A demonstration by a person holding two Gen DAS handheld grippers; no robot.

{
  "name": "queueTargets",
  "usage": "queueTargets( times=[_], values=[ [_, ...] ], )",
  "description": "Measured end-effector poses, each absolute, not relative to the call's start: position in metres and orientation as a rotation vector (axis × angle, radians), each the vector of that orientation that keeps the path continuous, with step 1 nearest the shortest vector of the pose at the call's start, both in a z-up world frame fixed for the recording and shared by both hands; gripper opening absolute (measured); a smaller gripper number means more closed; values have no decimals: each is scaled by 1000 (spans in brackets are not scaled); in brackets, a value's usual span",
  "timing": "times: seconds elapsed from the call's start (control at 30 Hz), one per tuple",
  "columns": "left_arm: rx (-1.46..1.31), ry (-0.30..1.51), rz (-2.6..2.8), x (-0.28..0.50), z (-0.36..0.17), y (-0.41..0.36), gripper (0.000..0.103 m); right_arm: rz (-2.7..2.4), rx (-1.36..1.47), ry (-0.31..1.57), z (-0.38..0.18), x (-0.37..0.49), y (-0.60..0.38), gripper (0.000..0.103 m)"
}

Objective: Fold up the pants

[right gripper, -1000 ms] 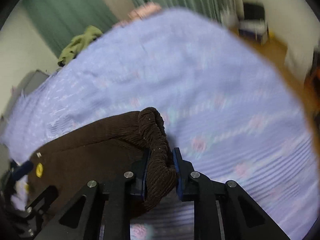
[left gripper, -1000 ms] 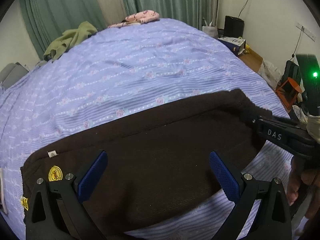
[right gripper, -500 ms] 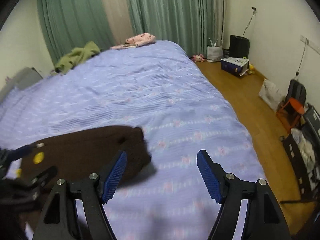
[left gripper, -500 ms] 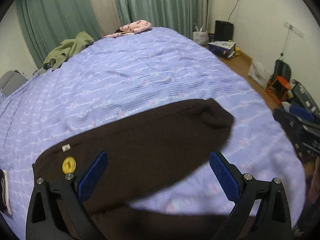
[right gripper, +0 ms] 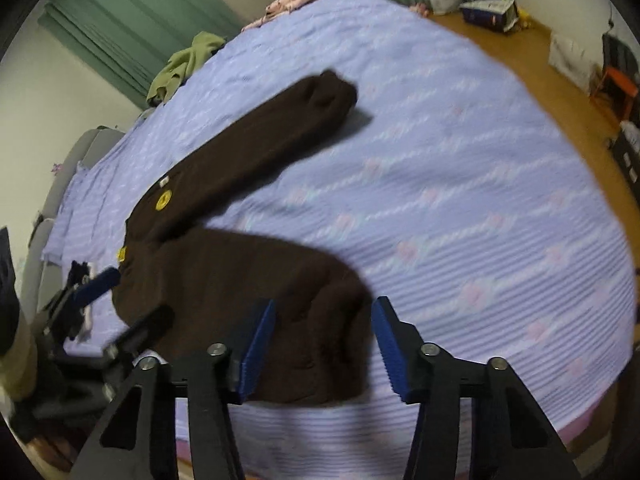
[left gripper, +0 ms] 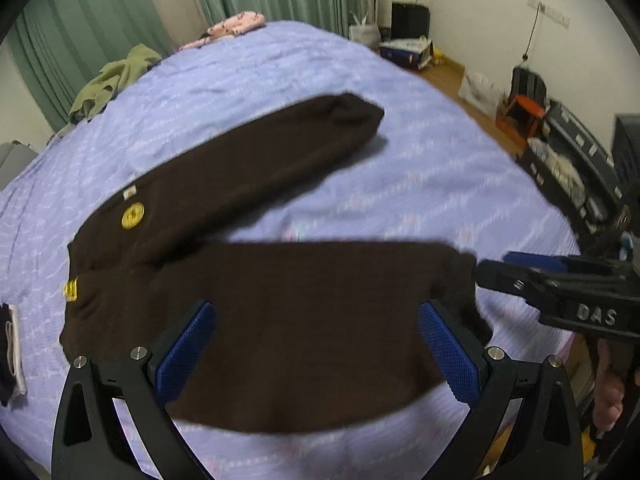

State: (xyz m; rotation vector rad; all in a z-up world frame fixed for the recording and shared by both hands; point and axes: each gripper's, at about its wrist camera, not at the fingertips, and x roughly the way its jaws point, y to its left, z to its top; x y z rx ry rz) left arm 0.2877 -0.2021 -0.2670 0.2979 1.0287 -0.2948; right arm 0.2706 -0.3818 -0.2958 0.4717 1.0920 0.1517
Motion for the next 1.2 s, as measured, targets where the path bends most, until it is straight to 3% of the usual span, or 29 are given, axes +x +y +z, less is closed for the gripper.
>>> queueTargets(
  times=[0.1, 0.17, 0.2, 0.23, 0.27, 0.47, 0.63, 0.7, 0.77, 0.93, 1.1, 1.2],
  values=[
    [298, 1051, -273, 283, -272, -197, 103, 156, 514, 1126, -319, 274, -371, 46],
    [295, 1047, -259, 281, -269, -193, 103, 160, 542, 1141, -332, 276, -368, 39],
    [296, 1045, -254, 281, -268, -192, 103, 154, 551, 1156, -338, 278, -366, 34],
    [298, 1041, -247, 281, -267, -189, 103, 152, 565, 1166, -343, 279, -367, 19],
    [297, 1036, -242, 280, -265, -186, 103, 151, 575, 1171, -345, 279, -367, 13],
    [278, 1039, -222, 277, -265, -178, 103, 63, 466, 1118, -312, 254, -382, 11],
    [291, 1057, -220, 274, -268, -181, 103, 1, 409, 1211, -344, 263, -384, 11],
    [296, 1064, -219, 272, -267, -179, 103, -22, 366, 1229, -347, 268, -380, 16],
    [293, 1060, -214, 270, -263, -175, 103, -58, 346, 1220, -337, 266, -379, 39],
    [248, 1017, -196, 264, -240, -150, 103, -229, 181, 1071, -272, 239, -377, 65],
    [183, 972, -152, 253, -215, -99, 103, -258, 186, 950, -207, 213, -354, 65],
    [158, 962, -117, 247, -205, -59, 103, -298, 253, 900, -188, 194, -332, 72]
  ],
)
